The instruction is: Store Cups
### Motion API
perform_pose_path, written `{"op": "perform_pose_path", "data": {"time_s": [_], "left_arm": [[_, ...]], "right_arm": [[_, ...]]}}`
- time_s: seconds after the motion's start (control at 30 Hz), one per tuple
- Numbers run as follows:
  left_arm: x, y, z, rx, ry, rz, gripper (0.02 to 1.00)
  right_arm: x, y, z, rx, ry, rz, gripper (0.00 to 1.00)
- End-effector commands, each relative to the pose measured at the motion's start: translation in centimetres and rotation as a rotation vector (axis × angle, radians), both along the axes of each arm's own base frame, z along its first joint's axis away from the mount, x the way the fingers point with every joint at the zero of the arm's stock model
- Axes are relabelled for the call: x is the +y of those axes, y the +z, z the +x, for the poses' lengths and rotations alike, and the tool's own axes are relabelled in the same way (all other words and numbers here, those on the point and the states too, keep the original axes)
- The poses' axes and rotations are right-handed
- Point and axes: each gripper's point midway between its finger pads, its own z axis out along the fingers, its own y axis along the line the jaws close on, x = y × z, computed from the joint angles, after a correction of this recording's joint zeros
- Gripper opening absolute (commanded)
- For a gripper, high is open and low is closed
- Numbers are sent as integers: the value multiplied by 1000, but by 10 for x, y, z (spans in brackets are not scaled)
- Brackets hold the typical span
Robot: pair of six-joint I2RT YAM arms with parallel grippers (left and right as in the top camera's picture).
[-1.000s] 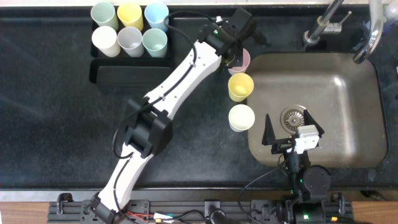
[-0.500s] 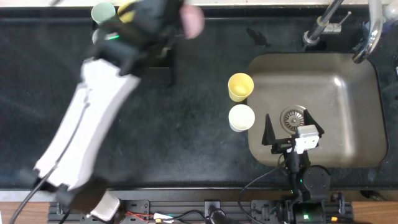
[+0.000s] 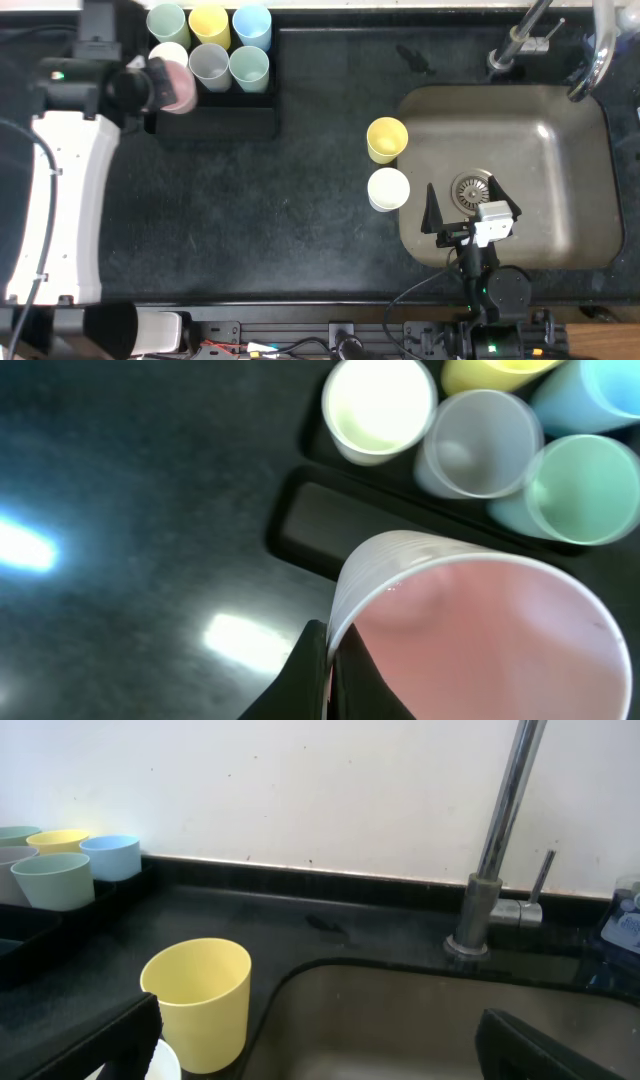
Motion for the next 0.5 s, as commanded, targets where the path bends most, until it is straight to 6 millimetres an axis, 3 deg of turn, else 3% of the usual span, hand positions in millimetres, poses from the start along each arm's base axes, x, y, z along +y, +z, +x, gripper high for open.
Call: {"op": "perform_pose_path", "data": {"time_s": [0.03,0.5], "left_arm": [[19,-5,-8,28,-89,31,36],[36,-74,19,130,-147,9,36]], "right_arm": [[-2,-3,0,-3,-11,0,993],[-2,-3,0,-3,-11,0,993]]}}
